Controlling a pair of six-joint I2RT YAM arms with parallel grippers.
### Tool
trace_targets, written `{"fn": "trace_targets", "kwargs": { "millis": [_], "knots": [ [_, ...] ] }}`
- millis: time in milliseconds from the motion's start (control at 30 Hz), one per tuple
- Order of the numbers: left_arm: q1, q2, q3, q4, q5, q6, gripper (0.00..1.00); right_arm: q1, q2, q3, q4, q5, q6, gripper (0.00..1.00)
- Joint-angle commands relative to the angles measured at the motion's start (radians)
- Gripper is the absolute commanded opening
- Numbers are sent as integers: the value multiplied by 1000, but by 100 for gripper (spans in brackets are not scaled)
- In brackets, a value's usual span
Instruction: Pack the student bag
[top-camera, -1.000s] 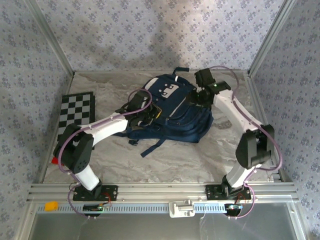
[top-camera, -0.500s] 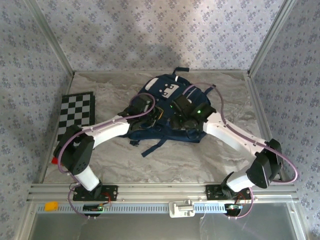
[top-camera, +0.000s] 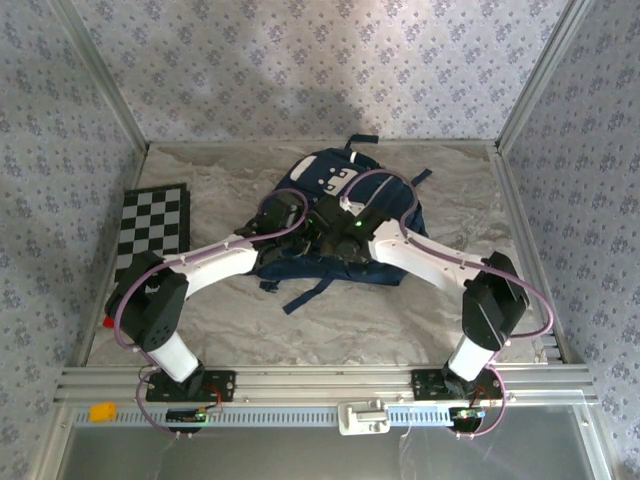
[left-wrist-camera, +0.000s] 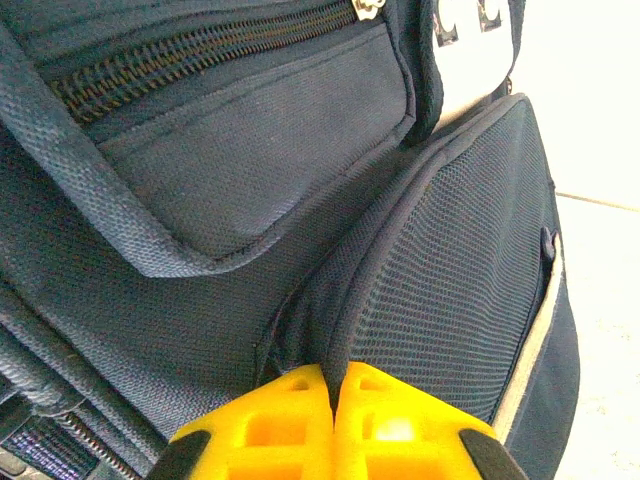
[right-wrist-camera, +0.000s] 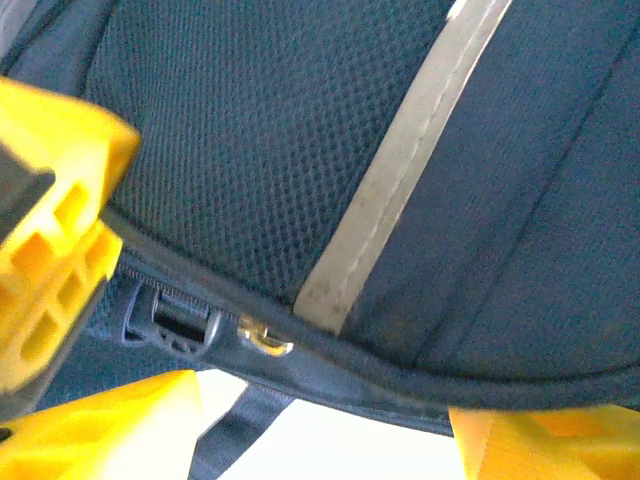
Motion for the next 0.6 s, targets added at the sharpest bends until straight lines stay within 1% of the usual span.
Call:
{"fn": "trace_targets", "kwargs": {
  "millis": [0, 133, 200, 267, 367, 433, 467, 567],
  "knots": [
    [-16, -39, 2, 19, 9, -26, 0, -2, 22, 36, -95, 129, 95, 67],
    [-8, -42, 5, -19, -30, -12, 0, 1, -17, 9, -147, 151, 110, 62],
    [-5, -39, 9, -24, -38, -7, 0, -12, -47, -23, -153, 119, 85, 59],
    [-2, -28, 20, -25, -37, -1, 0, -31, -72, -46, -181, 97, 67, 54],
    [-1, -16, 37, -43, -33, 6, 0, -39, -137, -98, -182, 91, -7, 50],
    [-2, -13, 37, -40, -25, 2, 0, -56, -164, -116, -164, 41, -63, 47],
    [-1, -13, 36, -34, -11, -6, 0, -59, -169, -123, -114, 19, -119, 46],
    [-11, -18, 26, 8, 6, -23, 0, -15, -140, -92, -106, -5, -54, 49]
  ]
}}
